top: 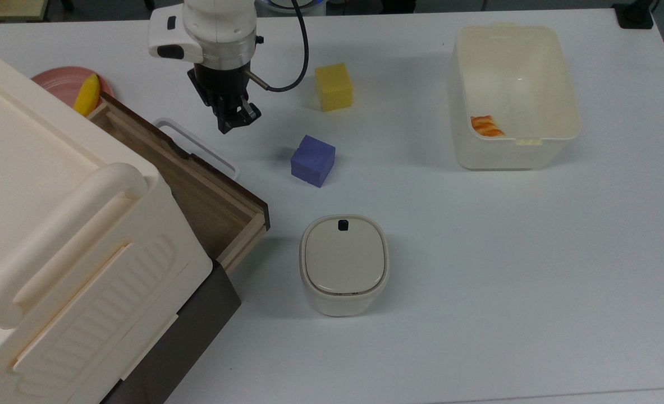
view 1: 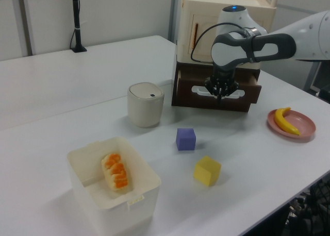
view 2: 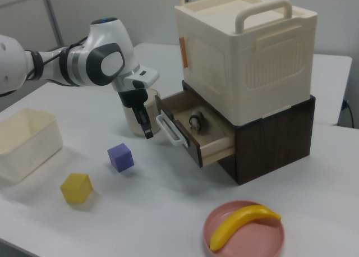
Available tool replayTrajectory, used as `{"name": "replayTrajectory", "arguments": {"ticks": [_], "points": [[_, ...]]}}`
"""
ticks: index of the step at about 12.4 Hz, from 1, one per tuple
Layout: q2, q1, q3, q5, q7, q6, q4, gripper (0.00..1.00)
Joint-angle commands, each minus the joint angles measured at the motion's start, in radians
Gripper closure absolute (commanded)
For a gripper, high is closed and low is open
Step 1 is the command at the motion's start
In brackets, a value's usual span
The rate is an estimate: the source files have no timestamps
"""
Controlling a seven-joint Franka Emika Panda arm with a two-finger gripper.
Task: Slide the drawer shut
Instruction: 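Move the gripper down toward the open drawer's front face, then push the drawer front with the gripper into the wooden unit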
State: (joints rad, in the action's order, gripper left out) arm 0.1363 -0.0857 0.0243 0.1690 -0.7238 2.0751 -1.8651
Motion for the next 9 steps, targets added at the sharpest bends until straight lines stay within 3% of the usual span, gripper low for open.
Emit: {"name": "replayTrajectory", "arguments": {"ticks": [1,9], "points": [[-0.004,0.012,-0.007,0.015,0.024,0.037,-0.011,1.0],[0.063,-0.006,-0.009,0.052,0.021,0.12,0.041,1.0]]}}
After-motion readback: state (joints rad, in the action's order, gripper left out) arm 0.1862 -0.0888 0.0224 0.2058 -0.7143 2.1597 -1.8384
